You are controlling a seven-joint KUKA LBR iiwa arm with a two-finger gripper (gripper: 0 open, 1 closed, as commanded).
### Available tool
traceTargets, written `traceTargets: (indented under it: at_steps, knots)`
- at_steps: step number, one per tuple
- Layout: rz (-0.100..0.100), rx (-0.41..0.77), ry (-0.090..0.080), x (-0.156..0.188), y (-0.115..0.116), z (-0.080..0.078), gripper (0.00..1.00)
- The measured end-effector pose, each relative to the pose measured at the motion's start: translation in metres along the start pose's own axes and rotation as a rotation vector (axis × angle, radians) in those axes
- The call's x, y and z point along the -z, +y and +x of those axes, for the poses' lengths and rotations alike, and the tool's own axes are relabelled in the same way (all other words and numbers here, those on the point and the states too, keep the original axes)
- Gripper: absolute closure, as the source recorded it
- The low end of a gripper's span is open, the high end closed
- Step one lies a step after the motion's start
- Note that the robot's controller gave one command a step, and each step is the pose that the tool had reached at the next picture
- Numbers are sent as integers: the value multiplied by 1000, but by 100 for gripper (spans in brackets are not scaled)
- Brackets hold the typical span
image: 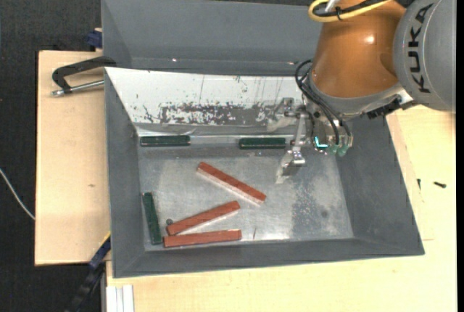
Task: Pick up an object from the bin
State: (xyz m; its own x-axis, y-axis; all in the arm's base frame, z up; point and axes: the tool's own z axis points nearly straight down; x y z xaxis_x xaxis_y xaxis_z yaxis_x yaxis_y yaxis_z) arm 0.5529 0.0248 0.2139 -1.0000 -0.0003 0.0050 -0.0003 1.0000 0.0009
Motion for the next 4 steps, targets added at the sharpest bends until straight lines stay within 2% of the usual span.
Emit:
traceTargets:
  at_steps: [1,2,3,4]
  knots:
    - [0,-1,-6,3,0,-1,0]
    - [0,12,-14,-42,13,-23,0]
    - [0,57,-9,-111,27,19,0]
    - [-3,-2,-1,-137,26,34,100]
